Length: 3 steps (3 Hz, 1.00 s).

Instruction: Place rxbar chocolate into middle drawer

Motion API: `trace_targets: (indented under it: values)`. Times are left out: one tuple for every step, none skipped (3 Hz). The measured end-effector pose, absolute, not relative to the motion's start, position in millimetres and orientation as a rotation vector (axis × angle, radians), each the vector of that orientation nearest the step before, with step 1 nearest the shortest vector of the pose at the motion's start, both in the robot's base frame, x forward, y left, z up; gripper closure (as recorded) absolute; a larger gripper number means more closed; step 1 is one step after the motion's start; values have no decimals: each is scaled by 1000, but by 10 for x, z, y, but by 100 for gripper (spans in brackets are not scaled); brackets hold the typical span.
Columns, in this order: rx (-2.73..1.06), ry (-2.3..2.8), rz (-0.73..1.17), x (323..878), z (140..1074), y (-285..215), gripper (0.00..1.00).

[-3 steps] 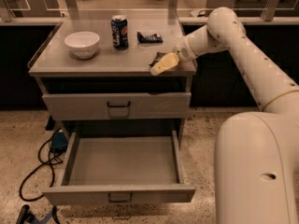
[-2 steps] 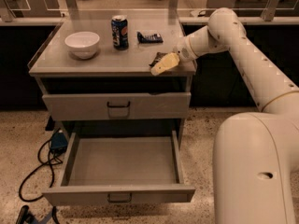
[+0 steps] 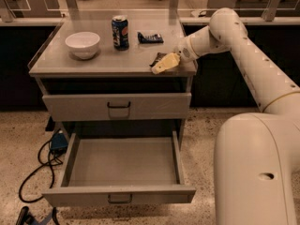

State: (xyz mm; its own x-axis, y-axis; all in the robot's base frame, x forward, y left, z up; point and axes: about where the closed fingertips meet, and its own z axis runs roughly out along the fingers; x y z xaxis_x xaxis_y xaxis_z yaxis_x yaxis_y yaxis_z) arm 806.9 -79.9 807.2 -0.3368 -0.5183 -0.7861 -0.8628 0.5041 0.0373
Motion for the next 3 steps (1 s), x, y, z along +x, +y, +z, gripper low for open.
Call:
trace_targets:
  values:
    - [-1130, 2010, 596, 8069, 8071, -798, 42]
    - [-1130, 2010, 596, 8069, 8075, -798, 65]
    - [-1130, 2010, 596, 8062, 8136, -798, 88]
